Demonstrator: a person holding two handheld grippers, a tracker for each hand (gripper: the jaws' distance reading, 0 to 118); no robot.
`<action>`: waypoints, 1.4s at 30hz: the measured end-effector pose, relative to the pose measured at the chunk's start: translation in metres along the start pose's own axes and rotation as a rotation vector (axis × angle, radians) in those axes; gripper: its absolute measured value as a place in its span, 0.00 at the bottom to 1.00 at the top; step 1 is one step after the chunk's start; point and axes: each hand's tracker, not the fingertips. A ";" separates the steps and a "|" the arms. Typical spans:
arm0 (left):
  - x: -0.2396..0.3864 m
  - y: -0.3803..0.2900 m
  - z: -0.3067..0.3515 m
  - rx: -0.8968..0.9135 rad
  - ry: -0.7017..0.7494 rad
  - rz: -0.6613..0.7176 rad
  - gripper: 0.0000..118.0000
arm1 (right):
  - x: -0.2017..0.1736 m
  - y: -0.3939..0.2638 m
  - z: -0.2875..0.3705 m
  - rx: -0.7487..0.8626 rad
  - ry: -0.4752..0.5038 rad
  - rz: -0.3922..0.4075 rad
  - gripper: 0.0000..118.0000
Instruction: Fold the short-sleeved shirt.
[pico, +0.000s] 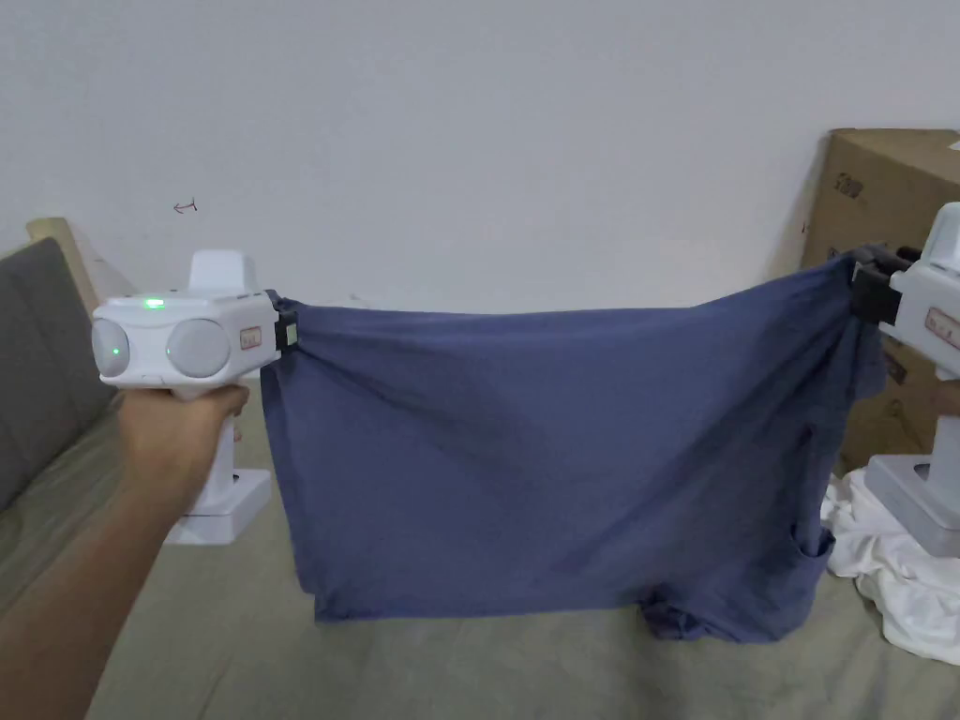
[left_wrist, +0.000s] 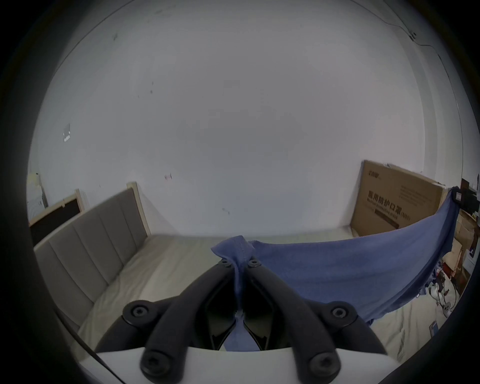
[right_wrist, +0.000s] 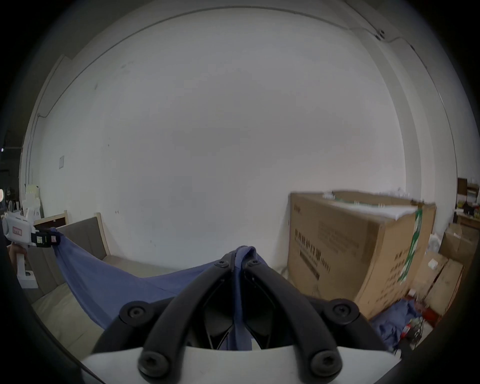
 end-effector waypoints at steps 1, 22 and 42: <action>0.002 -0.013 -0.003 -0.021 -0.007 0.001 0.00 | 0.002 -0.014 -0.001 -0.016 -0.003 -0.006 0.02; -0.035 -0.304 0.095 -0.430 -0.039 0.043 0.00 | 0.000 -0.256 0.182 -0.432 0.080 -0.201 0.02; -0.057 -0.409 0.239 -0.555 -0.027 0.108 0.00 | -0.013 -0.335 0.344 -0.688 0.062 -0.238 0.02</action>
